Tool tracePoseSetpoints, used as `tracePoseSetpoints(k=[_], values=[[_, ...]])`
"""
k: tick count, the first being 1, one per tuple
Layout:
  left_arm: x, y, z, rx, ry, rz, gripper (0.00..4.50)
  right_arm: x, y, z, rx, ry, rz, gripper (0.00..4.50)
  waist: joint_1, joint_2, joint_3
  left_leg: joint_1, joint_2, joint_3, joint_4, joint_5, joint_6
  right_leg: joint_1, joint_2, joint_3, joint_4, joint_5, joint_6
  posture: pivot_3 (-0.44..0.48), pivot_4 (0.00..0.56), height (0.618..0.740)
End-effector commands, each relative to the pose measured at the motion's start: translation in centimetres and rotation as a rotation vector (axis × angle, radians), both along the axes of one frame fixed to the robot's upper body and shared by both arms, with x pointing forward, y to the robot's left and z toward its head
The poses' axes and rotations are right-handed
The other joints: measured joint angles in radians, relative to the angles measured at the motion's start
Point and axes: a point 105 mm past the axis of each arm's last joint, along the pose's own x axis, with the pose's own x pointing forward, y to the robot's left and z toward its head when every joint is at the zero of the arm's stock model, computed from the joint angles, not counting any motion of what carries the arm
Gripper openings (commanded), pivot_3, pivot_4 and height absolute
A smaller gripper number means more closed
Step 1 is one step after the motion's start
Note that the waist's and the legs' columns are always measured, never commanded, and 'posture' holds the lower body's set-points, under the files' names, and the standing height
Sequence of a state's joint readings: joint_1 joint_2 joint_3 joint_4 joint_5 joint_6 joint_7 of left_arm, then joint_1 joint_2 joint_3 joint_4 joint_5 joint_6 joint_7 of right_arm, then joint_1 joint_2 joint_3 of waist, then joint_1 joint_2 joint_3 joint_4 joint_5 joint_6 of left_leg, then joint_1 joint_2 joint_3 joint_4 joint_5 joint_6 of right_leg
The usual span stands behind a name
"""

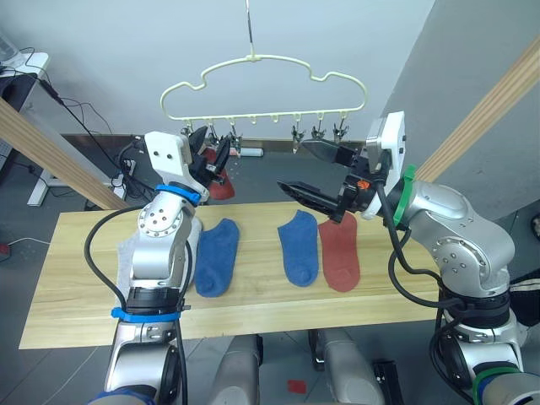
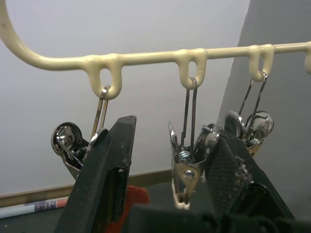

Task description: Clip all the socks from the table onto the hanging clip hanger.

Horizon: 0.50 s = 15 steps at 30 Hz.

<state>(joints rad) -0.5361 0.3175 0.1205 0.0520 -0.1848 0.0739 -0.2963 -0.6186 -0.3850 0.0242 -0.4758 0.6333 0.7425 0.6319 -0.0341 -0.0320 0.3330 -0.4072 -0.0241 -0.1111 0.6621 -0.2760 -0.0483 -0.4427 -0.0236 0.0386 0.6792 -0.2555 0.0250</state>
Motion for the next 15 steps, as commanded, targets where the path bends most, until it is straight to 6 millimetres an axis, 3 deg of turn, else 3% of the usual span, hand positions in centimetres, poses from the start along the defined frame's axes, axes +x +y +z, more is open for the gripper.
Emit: tracePoseSetpoints(k=[1, 13, 15], values=[[-0.39, -0.39, 1.49, 0.015, -0.067, -0.014, 2.33, -0.96, 0.18, 0.72, 0.009, -0.046, 0.026, 4.50, 0.000, 0.000, 0.000, 0.000, 0.000, 0.000, 0.000, 0.000, 0.000, 0.000, 0.000, 0.000, 0.000, 0.000, 0.000, -0.046, 0.344, 0.740], [-0.45, -0.54, 1.74, 0.013, -0.078, -0.018, 2.33, -0.95, 0.20, 0.67, 0.009, -0.044, 0.025, 4.50, 0.000, 0.000, 0.000, 0.000, 0.000, 0.000, 0.000, 0.000, 0.000, 0.000, 0.000, 0.000, 0.000, 0.000, 0.000, -0.044, 0.349, 0.740], [-0.45, -0.50, 1.82, 0.013, -0.081, -0.015, 1.82, -0.94, 0.18, 0.66, 0.010, -0.043, 0.025, 4.50, 0.000, 0.000, 0.000, 0.000, 0.000, 0.000, 0.000, 0.000, 0.000, 0.000, 0.000, 0.000, 0.000, 0.000, 0.000, -0.043, 0.351, 0.740]])
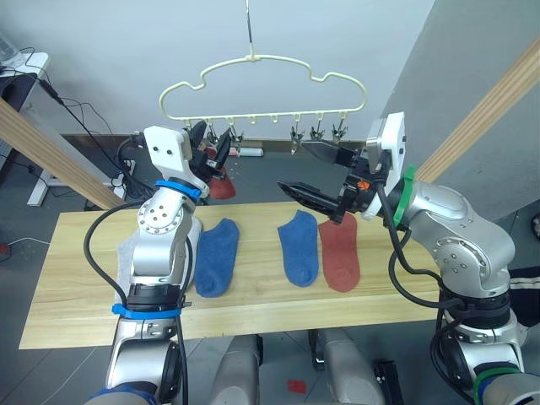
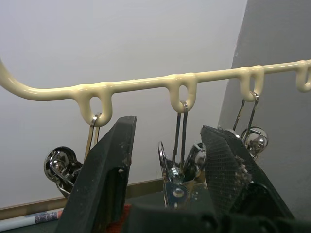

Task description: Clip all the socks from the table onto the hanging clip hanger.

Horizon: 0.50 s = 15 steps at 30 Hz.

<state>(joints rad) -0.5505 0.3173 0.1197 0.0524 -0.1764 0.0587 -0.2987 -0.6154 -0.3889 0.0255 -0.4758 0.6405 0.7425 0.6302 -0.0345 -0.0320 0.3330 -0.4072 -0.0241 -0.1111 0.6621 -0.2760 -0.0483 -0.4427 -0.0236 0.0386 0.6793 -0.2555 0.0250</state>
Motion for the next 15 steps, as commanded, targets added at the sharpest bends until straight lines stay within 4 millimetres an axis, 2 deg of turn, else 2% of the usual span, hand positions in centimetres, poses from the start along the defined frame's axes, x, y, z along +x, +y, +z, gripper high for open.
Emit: tracePoseSetpoints(k=[1, 4, 9, 15], values=[[-0.43, -0.31, 1.15, 0.003, -0.053, -0.013, 1.55, -0.93, 0.20, 0.73, 0.009, -0.048, 0.023, 4.50, 0.000, 0.000, 0.000, 0.000, 0.000, 0.000, 0.000, 0.000, 0.000, 0.000, 0.000, 0.000, 0.000, 0.000, 0.000, -0.043, 0.351, 0.740], [-0.50, -0.32, 1.24, 0.002, -0.055, -0.017, 0.73, -0.95, 0.20, 0.67, 0.008, -0.046, 0.024, 4.50, 0.000, 0.000, 0.000, 0.000, 0.000, 0.000, 0.000, 0.000, 0.000, 0.000, 0.000, 0.000, 0.000, 0.000, 0.000, -0.042, 0.350, 0.740], [-0.53, -0.30, 1.37, 0.004, -0.058, -0.018, 0.53, -0.96, 0.24, 0.59, 0.008, -0.045, 0.024, 4.50, 0.000, 0.000, 0.000, 0.000, 0.000, 0.000, 0.000, 0.000, 0.000, 0.000, 0.000, 0.000, 0.000, 0.000, 0.000, -0.039, 0.353, 0.740], [-0.68, -0.26, 1.37, 0.024, -0.037, -0.035, 0.51, -0.82, 0.21, 0.33, 0.005, -0.038, 0.019, 4.50, 0.000, 0.000, 0.000, 0.000, 0.000, 0.000, 0.000, 0.000, 0.000, 0.000, 0.000, 0.000, 0.000, 0.000, 0.000, -0.035, 0.356, 0.740]])
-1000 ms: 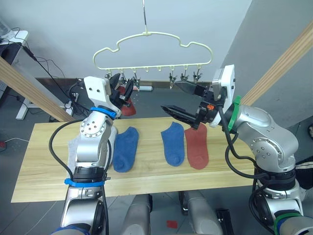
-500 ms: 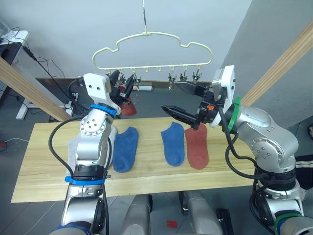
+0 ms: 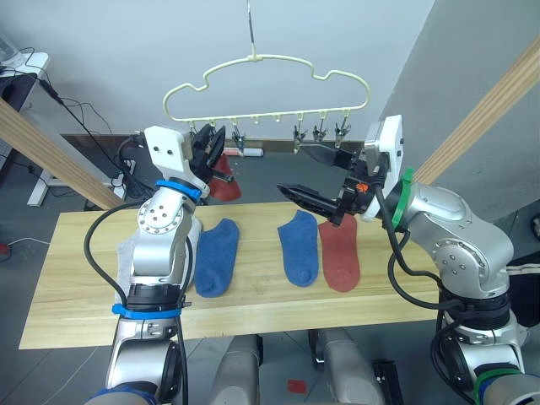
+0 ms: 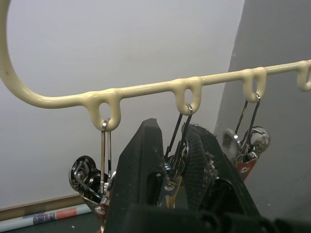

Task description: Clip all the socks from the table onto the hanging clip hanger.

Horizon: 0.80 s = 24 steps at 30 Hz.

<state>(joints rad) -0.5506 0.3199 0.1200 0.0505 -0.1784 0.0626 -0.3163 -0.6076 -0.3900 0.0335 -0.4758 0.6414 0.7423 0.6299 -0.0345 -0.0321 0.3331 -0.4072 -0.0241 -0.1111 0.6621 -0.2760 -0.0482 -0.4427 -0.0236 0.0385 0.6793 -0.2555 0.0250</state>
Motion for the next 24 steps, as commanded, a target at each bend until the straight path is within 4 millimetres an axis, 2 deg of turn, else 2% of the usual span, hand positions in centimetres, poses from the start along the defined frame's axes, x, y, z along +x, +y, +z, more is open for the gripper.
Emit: tracePoseSetpoints(k=[1, 9, 17, 24], values=[[-0.6, -0.2, 1.4, 0.021, -0.022, -0.030, 0.51, -0.7, 0.1, 0.6, 0.010, -0.047, 0.013, 4.50, 0.000, 0.000, 0.000, 0.000, 0.000, 0.000, 0.000, 0.000, 0.000, 0.000, 0.000, 0.000, 0.000, 0.000, 0.000, -0.035, 0.356, 0.740], [-0.9, -0.8, 1.4, 0.040, 0.098, -0.084, 0.51, -0.6, 0.1, 0.4, 0.010, -0.047, 0.006, 4.50, -0.001, 0.000, 0.000, 0.000, 0.000, 0.000, 0.000, 0.000, 0.000, 0.000, 0.000, 0.000, 0.000, 0.000, 0.000, -0.028, 0.356, 0.740], [-2.4, -1.9, 0.2, -0.075, 0.459, -0.282, 0.51, 0.1, -0.5, -0.9, -0.033, -0.041, -0.037, 4.50, -0.005, 0.000, 0.000, 0.000, 0.000, 0.000, 0.000, 0.000, 0.000, 0.000, 0.001, 0.000, 0.001, 0.000, 0.000, -0.017, 0.352, 0.740], [-3.8, -2.2, 0.4, -0.178, 0.633, -0.429, 0.51, 0.7, -0.9, -1.9, -0.046, -0.031, -0.068, 4.50, -0.007, 0.000, 0.000, 0.002, 0.000, 0.000, 0.000, 0.001, -0.001, 0.001, 0.001, 0.000, 0.001, 0.000, 0.000, -0.014, 0.347, 0.740]])
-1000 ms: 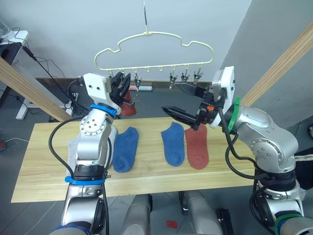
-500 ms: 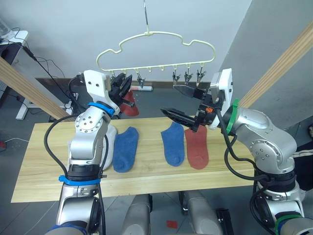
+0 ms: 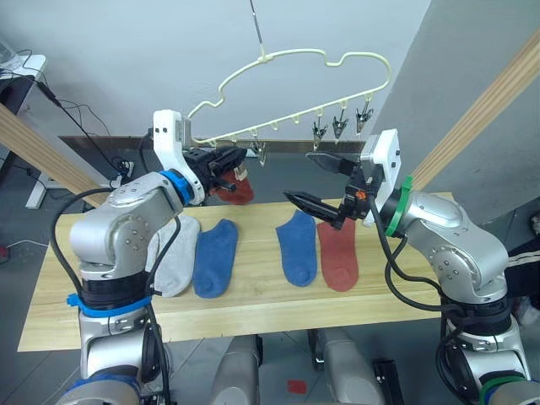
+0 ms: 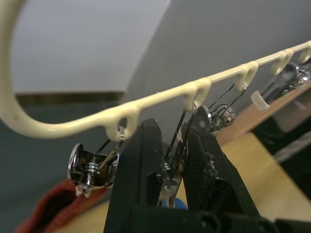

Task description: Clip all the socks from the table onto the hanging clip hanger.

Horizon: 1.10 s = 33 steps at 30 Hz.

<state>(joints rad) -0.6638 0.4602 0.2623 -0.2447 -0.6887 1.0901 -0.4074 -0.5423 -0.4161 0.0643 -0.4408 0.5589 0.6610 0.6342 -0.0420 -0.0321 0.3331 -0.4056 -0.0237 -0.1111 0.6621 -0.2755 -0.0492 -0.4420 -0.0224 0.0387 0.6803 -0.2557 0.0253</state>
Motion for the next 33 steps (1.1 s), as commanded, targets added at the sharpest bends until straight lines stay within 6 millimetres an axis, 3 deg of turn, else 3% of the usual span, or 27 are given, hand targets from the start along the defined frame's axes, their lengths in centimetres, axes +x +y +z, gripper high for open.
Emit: tracePoseSetpoints(k=[1, 8, 12, 15, 23, 26, 33], values=[[-0.7, 0.0, 0.3, -0.054, 0.067, -0.044, 0.51, -0.3, 0.0, 0.1, -0.006, -0.032, 0.008, 4.50, 0.000, 0.000, 0.000, 0.000, 0.000, 0.000, 0.000, 0.001, -0.001, 0.000, 0.000, 0.000, 0.000, 0.000, 0.000, -0.013, 0.345, 0.740], [-1.9, 0.9, 0.6, -0.196, 0.237, -0.163, 0.51, 0.5, -1.6, -2.1, -0.073, 0.003, -0.059, 4.50, 0.001, 0.000, 0.000, 0.000, 0.000, 0.000, 0.000, 0.002, -0.003, 0.000, 0.000, 0.000, 0.000, 0.000, 0.000, -0.015, 0.340, 0.740], [-2.2, 1.0, 1.1, -0.282, 0.293, -0.200, 0.51, 1.4, -3.2, -4.8, -0.147, 0.082, -0.134, 4.50, 0.003, 0.000, 0.000, 0.000, 0.000, 0.001, 0.000, 0.002, -0.003, 0.000, 0.000, 0.000, 0.000, 0.000, 0.000, -0.015, 0.338, 0.740], [-2.3, 0.9, 1.1, -0.309, 0.321, -0.216, 0.51, 1.8, -3.9, -5.7, -0.151, 0.123, -0.164, 4.50, 0.002, 0.000, 0.000, 0.000, 0.000, 0.001, 0.000, 0.002, -0.003, 0.000, 0.000, 0.001, 0.000, 0.000, 0.000, -0.013, 0.337, 0.740], [-1.7, 1.5, 0.4, -0.385, 0.395, -0.187, 0.51, 4.0, -7.3, -11.3, -0.219, 0.381, -0.330, 4.50, 0.002, 0.000, 0.000, 0.001, 0.000, 0.002, 0.000, 0.002, -0.003, 0.000, 0.000, 0.002, 0.000, 0.000, 0.000, -0.016, 0.344, 0.740], [-1.8, 1.4, 0.1, -0.366, 0.406, -0.181, 0.51, 5.0, -7.9, -13.1, -0.244, 0.483, -0.400, 4.50, 0.001, 0.000, 0.000, 0.001, 0.000, 0.003, 0.000, 0.002, -0.003, 0.000, 0.000, 0.002, 0.001, 0.000, 0.000, -0.018, 0.344, 0.740], [-2.2, 1.2, 0.4, -0.359, 0.389, -0.205, 0.51, 7.7, -8.0, -14.5, -0.254, 0.579, -0.556, 4.50, -0.007, 0.000, 0.000, 0.002, 0.000, 0.003, 0.000, 0.002, -0.004, 0.000, 0.000, 0.003, 0.001, 0.000, 0.000, -0.014, 0.349, 0.740]])
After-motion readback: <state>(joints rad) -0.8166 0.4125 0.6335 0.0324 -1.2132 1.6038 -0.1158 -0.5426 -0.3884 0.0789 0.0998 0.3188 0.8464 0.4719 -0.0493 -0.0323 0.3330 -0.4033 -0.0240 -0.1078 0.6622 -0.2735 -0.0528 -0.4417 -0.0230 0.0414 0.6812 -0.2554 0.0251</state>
